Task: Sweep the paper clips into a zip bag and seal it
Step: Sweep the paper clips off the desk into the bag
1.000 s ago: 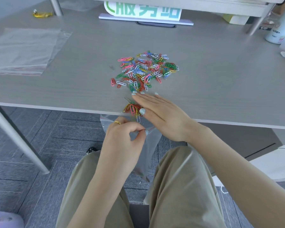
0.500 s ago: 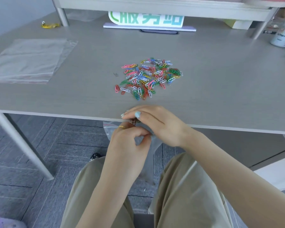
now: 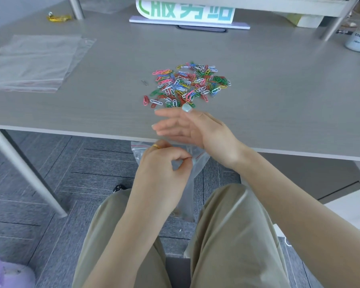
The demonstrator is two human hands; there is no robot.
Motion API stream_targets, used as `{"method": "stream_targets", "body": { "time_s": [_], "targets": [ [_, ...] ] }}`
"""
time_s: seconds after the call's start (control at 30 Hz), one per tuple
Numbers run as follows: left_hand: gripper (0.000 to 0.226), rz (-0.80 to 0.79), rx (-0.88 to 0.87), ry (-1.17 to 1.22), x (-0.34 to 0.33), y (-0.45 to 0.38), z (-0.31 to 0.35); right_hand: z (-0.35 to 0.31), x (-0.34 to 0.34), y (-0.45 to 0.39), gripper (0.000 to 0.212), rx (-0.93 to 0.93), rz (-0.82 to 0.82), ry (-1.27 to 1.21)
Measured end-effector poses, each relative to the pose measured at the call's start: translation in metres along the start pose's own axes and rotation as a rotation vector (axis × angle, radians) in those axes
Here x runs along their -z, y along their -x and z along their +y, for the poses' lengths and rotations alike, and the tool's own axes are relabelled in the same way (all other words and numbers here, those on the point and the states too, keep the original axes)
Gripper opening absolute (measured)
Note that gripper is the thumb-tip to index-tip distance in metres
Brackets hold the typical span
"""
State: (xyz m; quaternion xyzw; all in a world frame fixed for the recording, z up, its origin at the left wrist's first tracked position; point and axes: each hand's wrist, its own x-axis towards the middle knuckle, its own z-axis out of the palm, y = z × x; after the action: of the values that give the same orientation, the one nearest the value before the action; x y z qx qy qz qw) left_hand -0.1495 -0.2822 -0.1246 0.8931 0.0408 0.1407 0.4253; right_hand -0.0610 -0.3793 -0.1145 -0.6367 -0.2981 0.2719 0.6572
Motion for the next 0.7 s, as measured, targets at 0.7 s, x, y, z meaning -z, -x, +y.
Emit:
{"method": "stream_targets", "body": {
  "time_s": [0.7],
  "targets": [
    [0.014, -0.114, 0.076, -0.14, -0.016, -0.005, -0.009, 0.004, 0.156, -0.142, 0.046, -0.23, 0.41, 0.922]
  ]
}}
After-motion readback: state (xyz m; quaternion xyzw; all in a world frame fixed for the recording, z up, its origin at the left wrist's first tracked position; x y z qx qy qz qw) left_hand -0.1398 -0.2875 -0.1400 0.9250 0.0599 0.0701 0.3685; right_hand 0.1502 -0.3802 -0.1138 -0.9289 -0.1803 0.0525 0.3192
